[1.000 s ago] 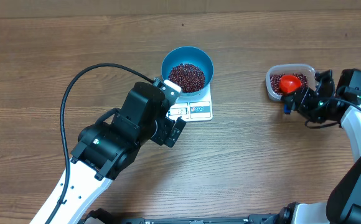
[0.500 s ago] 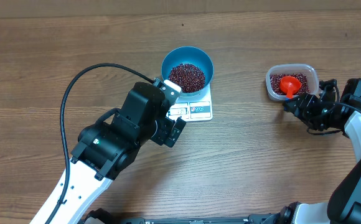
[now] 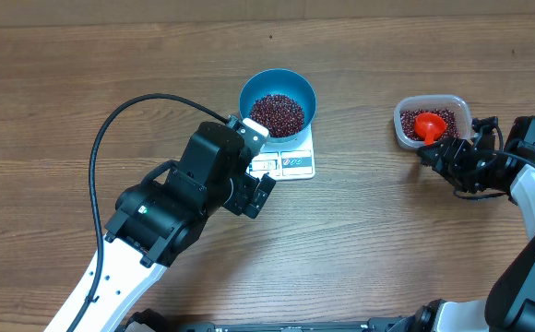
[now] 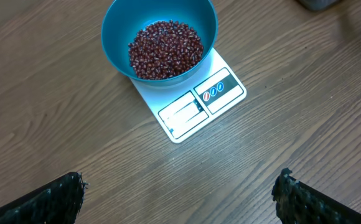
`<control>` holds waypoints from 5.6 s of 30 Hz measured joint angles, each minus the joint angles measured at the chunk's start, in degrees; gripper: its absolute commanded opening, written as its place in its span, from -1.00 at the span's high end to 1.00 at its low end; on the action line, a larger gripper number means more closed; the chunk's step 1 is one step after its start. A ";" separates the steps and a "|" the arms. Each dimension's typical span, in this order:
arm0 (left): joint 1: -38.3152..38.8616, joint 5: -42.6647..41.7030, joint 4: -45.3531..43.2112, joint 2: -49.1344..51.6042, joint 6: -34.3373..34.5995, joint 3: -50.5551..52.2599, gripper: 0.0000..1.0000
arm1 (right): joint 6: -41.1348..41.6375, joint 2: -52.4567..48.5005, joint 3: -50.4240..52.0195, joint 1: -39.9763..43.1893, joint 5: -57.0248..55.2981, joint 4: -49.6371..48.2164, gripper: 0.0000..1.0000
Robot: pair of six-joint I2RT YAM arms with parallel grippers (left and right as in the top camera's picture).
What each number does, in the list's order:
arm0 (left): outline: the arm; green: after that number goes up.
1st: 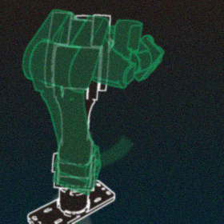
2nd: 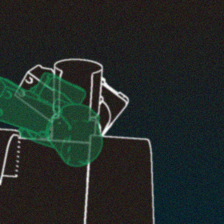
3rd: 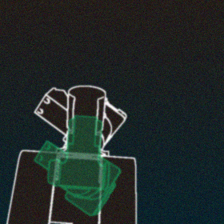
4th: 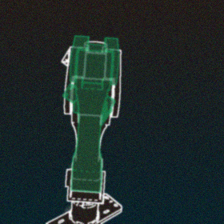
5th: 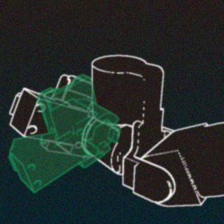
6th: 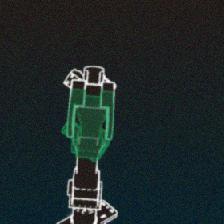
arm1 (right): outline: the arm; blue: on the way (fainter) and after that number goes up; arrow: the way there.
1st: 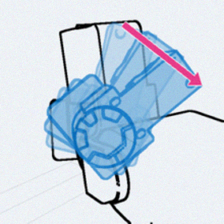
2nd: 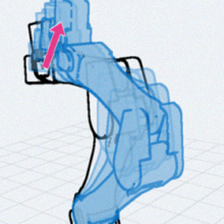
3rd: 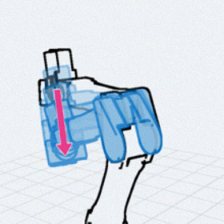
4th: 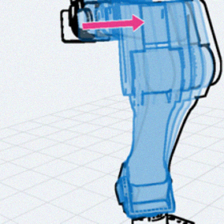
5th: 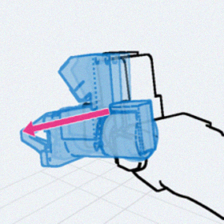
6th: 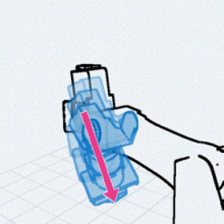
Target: Scoop item into bowl and weigh 150g on scale
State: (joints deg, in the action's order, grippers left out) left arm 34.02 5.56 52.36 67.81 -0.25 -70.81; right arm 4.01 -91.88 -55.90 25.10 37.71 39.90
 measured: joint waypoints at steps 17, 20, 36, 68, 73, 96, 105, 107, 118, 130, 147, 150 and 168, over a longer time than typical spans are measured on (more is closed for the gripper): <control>0.00 0.00 0.00 0.00 0.00 0.00 -1.00 | 0.92 0.00 0.00 -0.15 0.44 0.00 0.14; 0.00 0.00 0.00 0.00 0.00 0.00 -0.99 | 1.79 0.00 0.00 -0.37 0.44 -0.22 0.30; 0.00 0.00 0.00 0.00 0.00 0.00 -0.99 | 3.48 0.00 0.04 -0.46 0.46 -1.79 0.60; 0.00 0.00 0.00 0.00 0.00 0.00 -0.99 | 12.57 0.00 12.20 -0.46 5.51 -20.04 -0.35; 0.00 0.00 0.00 0.00 0.00 0.00 -0.99 | 15.76 0.00 12.20 -0.46 9.05 -24.83 -0.11; 0.00 0.00 0.00 0.00 0.00 0.00 -0.99 | 18.47 0.00 12.20 -0.46 11.39 -26.49 0.50; 0.00 0.00 0.00 0.00 0.00 0.00 -0.99 | 18.60 0.00 12.20 2.84 11.65 -26.86 0.54; 0.00 0.00 0.00 0.00 0.00 0.00 -0.99 | 18.91 0.00 12.20 4.33 11.85 -26.86 0.54; 0.00 0.00 0.00 0.00 0.00 0.00 -0.99 | 19.96 0.00 12.20 10.25 12.04 -28.79 0.51; 0.00 0.00 0.00 0.00 0.00 0.00 -0.99 | 19.98 0.00 12.20 10.82 11.10 -31.45 0.64; 0.00 0.00 0.00 0.00 0.00 0.00 -0.99 | 20.06 0.00 12.20 10.80 9.25 -31.76 0.93; 0.00 0.00 0.00 0.00 0.00 0.00 -0.99 | 18.29 0.00 12.20 10.82 9.84 -31.74 0.93; 0.00 0.00 0.00 0.00 0.00 0.00 -0.99 | -5.70 0.00 -1.29 10.82 9.09 -7.54 0.93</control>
State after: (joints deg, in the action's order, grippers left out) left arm 34.02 5.56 52.36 67.81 -0.25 -70.81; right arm -1.69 -91.88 -57.19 35.92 46.81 32.36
